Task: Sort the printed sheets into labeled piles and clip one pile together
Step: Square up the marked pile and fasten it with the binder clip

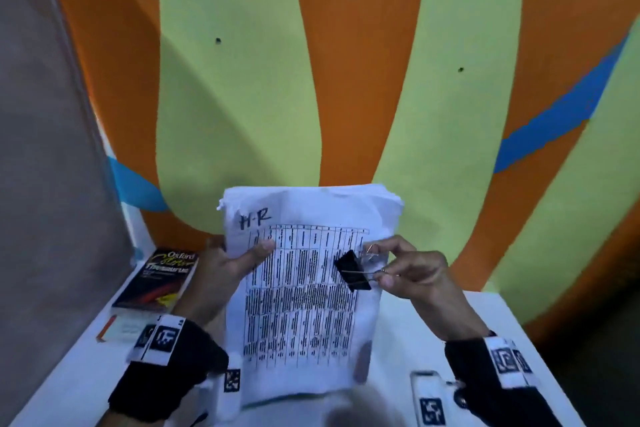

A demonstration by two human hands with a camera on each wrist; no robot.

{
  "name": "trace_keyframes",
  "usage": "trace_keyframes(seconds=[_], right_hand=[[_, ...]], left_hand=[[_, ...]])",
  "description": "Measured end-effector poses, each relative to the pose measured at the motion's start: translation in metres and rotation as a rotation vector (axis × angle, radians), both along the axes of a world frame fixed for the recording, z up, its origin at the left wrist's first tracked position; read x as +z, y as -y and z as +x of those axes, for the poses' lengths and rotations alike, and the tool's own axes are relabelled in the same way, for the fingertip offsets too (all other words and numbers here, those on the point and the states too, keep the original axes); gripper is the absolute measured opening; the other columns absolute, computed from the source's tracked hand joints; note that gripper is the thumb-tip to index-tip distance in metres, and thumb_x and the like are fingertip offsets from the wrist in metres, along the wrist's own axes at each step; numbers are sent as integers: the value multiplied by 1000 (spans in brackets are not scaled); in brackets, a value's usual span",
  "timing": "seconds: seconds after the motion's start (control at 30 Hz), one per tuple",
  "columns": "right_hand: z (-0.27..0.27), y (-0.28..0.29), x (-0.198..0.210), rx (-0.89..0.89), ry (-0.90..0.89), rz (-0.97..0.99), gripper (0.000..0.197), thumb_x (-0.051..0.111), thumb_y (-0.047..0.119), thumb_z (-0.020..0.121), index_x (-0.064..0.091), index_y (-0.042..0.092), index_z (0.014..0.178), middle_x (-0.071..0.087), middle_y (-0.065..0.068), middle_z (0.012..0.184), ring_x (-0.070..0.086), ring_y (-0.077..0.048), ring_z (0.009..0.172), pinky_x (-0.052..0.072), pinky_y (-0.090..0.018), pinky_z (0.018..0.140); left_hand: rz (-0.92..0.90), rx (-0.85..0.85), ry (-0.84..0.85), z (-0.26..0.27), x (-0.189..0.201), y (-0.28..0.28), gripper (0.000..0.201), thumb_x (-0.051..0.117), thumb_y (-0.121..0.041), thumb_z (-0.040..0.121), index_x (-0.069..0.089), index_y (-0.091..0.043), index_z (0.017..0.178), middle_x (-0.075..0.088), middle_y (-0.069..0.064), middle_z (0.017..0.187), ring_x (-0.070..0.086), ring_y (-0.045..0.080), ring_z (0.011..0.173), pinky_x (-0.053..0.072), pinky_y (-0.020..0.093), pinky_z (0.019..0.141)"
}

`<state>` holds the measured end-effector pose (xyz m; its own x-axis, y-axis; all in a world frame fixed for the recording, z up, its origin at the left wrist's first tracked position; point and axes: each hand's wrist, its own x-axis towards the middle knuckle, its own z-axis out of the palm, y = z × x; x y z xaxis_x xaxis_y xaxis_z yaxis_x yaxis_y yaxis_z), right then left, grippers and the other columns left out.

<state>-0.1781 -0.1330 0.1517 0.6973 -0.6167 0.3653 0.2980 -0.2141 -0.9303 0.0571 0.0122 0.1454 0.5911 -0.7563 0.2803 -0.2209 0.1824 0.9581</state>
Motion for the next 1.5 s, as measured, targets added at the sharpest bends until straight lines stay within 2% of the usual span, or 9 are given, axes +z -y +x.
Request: trace_keyframes(seconds=[0.13, 0.3, 0.43, 0.53, 0.7, 0.73, 0.77, 1.13, 1.5], right_hand=[[-25, 17, -11, 55, 24, 25, 27, 87, 23, 64, 74, 0, 67, 60, -28, 106, 56, -40, 113, 43, -44, 95], [-38, 23, -23, 74, 28, 4, 28, 86, 22, 65, 74, -4, 68, 63, -25, 107, 58, -37, 111, 46, -38, 88], [-32, 18, -35, -204, 63, -261, 20, 82, 27, 71, 78, 7, 72, 64, -16, 109, 60, -32, 111, 46, -43, 93], [-29, 12, -52, -344, 76, -426, 12, 78, 25, 73, 78, 13, 72, 63, -13, 112, 61, -26, 111, 45, -29, 91], [-28, 12, -87, -392, -21, -488, 6, 79, 8, 70, 78, 14, 72, 62, -10, 114, 60, -18, 110, 44, -13, 85], [-27, 13, -87, -398, -25, -487, 6, 79, 7, 70, 78, 13, 72, 63, -11, 114, 60, -18, 110, 44, -13, 84], [-27, 13, -86, -399, -22, -485, 4, 79, 9, 70, 78, 13, 72, 63, -12, 113, 60, -20, 109, 44, -13, 83], [-35, 12, -74, -434, -29, -455, 11, 78, 27, 73, 77, 18, 80, 67, -7, 113, 60, -29, 112, 44, -45, 96], [-46, -8, 77, -446, 84, -612, 6, 79, 12, 72, 75, 10, 75, 70, -10, 103, 68, -24, 100, 52, -40, 89]], left_hand=[[97, -140, -100, -17, -6, 14, 42, 62, -20, 83, 54, -6, 45, 56, -8, 42, 55, -7, 45, 43, 5, 66], [59, -234, -155, -18, -22, 25, 47, 79, -51, 67, 57, -11, 80, 55, 5, 87, 55, 16, 81, 49, 25, 93], [-4, -2, -24, -44, -12, 35, 35, 74, -29, 76, 53, -19, 49, 51, -10, 43, 44, 1, 37, 42, 22, 47], [-59, 63, 16, -53, -25, 40, 38, 74, -45, 74, 65, -10, 62, 55, 18, 50, 49, 13, 50, 41, 24, 53], [-10, 86, -43, -61, -52, 43, 50, 72, -59, 67, 71, -11, 80, 50, 7, 47, 42, 12, 47, 39, 18, 52], [-24, 79, -40, -60, -54, 44, 51, 73, -59, 67, 72, -12, 86, 50, 31, 71, 46, 12, 50, 41, 19, 56], [-38, 66, -49, -61, -48, 43, 43, 75, -56, 68, 73, -18, 88, 51, -16, 77, 50, 14, 55, 44, 21, 62], [-249, 57, 117, -48, -6, 55, 15, 64, -28, 83, 66, -14, 78, 60, -10, 68, 53, 4, 65, 42, 16, 60], [-257, 60, 156, -55, -3, 58, 12, 65, -23, 84, 65, -14, 76, 59, -11, 64, 50, 1, 58, 38, 15, 55]])
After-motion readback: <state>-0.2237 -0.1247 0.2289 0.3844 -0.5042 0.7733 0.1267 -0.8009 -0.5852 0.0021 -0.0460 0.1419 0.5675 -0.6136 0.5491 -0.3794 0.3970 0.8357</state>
